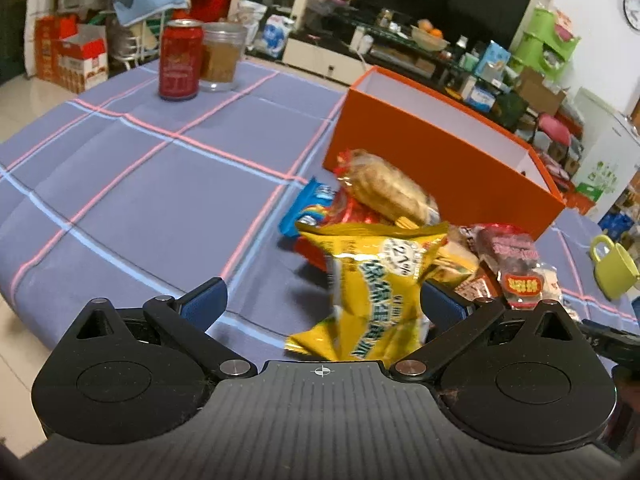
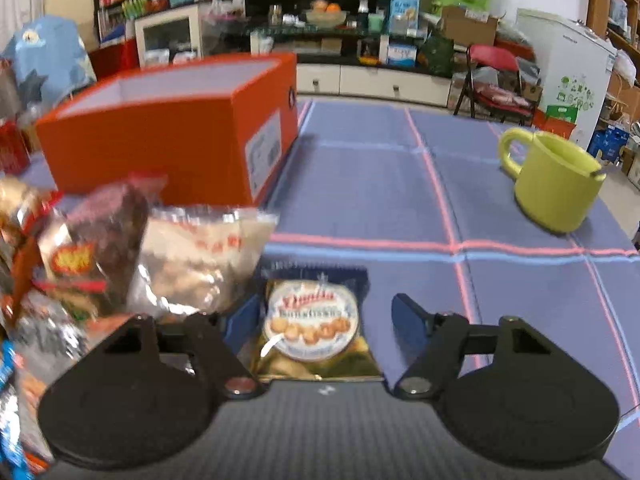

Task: Organize snacks
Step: 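Grasp the yellow snack bag with the left gripper while the right grasps the Danisa cookie packet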

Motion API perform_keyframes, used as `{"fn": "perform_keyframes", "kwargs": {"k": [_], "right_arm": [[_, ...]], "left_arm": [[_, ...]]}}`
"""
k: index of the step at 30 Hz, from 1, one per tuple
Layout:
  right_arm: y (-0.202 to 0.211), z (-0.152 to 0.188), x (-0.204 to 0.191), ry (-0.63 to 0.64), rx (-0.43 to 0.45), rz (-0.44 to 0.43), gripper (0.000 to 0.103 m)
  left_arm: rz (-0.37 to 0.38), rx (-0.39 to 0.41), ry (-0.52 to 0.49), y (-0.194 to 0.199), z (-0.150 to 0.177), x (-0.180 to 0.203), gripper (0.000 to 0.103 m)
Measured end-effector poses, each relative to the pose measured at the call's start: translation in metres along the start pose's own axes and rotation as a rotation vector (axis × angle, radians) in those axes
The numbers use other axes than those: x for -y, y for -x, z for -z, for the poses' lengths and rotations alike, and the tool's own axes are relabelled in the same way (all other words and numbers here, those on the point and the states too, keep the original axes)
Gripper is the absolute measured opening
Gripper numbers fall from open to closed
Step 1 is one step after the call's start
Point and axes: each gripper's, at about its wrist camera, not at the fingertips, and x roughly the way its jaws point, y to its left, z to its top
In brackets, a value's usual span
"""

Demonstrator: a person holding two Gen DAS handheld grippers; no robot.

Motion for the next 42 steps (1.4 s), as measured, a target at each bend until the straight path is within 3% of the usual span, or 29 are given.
{"fn": "perform_keyframes", "kwargs": {"k": [8,19,25,38,39,40,42], "right_arm": [[0.0,0.006,0.004,-0.008,0.023,-0.031,0.07],[-0.002,0.005,0.001,-0.017,0.033,-0.019,0.074],[-0.004,0.004,0.001,-0.03,0.031,-0.013,0.073],[-0.004,0.003,-0.006,-0.017,-0.007,-0.022,0.057],[-0.004,0.003,-0.006,-0.02,-0.011,-0.026,0.054],[-0.004,0.003,-0.006,-0.02,-0.014,-0.029,0.051],[-0.002,0.001,-0.006,-0.02,-0.018,-0.034,0.048]], "left_arm": [[-0.015,-0.008,-0.103,-0.012,-0.003,0.02,0.087],[-0.042,-0.023,-0.07,-0.024,-0.01,0.013,0.085],[-0.008,-0.029,-0.083,-0.025,-0.007,0.015,0.065],[0.026,-0.062,-0.071,-0.039,-0.002,0.014,0.055],[0.034,-0.065,-0.071,-0.039,-0.002,0.013,0.052],[0.058,-0.068,-0.067,-0.04,-0.002,0.011,0.035],[0.074,-0.07,-0.061,-0.038,-0.003,0.01,0.025]]}}
